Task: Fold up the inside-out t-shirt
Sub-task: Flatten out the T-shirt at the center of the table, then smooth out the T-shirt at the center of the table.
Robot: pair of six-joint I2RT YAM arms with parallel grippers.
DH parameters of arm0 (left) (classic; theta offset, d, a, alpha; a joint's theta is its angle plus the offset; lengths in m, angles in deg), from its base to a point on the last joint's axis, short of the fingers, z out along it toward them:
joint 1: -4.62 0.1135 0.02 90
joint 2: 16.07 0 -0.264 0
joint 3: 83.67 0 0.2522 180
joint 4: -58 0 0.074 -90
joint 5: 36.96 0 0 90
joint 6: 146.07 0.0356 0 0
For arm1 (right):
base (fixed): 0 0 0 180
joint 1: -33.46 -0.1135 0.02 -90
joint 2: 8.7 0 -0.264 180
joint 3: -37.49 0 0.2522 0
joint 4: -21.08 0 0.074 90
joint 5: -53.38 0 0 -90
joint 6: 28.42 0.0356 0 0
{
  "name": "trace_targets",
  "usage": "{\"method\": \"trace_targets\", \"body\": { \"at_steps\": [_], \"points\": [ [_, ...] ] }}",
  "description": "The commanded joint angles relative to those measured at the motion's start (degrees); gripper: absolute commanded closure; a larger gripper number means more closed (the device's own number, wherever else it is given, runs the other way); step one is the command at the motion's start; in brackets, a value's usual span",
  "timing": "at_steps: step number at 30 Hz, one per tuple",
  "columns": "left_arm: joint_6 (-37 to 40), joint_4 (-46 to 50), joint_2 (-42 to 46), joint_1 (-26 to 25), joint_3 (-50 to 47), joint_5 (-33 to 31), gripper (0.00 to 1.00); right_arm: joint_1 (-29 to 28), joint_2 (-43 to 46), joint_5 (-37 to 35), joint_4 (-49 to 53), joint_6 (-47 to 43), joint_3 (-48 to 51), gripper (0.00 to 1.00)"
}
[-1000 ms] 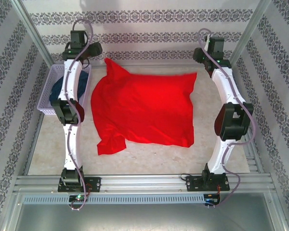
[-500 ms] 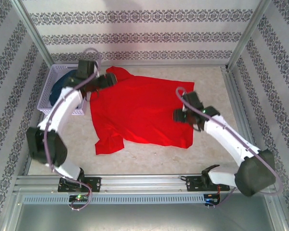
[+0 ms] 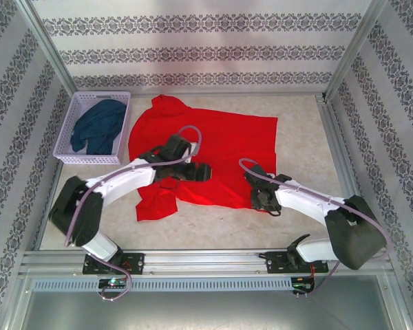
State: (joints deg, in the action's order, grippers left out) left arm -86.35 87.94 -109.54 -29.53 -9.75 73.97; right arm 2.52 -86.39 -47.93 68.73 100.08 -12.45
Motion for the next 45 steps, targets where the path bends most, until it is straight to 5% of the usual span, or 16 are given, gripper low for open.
{"method": "trace_targets", "body": {
  "at_steps": [1,4,9,18,25,36,42,45],
  "points": [
    [0.05,-5.51,-5.79,0.44,1.44,-1.65,0.18,2.9,-0.07,-1.96,-1.96,-1.0,-1.57,0.78],
    [1.1,-4.32,-8.78,2.15,1.91,-4.39,0.19,6.7,-0.62,1.49,-4.46,-3.89,-3.31,0.93],
    [2.67,-3.46,-8.26,6.95,-1.89,-9.65,0.2,8.72,-5.82,8.01,-5.56,-10.45,-11.01,0.96],
    [5.43,-1.95,-4.27,13.12,-7.81,-15.11,0.2,12.9,-11.63,3.2,5.43,-15.82,-18.71,0.84],
    [5.01,-3.13,-3.91,13.09,-7.83,-12.46,0.21,12.73,-12.77,-3.65,9.78,-17.1,-21.39,0.74],
    [4.4,-4.13,-4.35,13.03,-7.77,-10.82,0.21,2.68,-0.33,9.7,-6.35,-6.2,-7.08,0.51],
    [4.51,-3.89,-4.52,13.02,-7.46,-10.64,0.21,4.68,-4.32,11.8,-12.72,-5.13,-6.44,0.53],
    [4.47,-3.86,-4.27,12.98,-7.56,-10.95,0.21,5.43,-5.08,10.68,-12.36,-4.32,-6.51,0.67]
  ]
}}
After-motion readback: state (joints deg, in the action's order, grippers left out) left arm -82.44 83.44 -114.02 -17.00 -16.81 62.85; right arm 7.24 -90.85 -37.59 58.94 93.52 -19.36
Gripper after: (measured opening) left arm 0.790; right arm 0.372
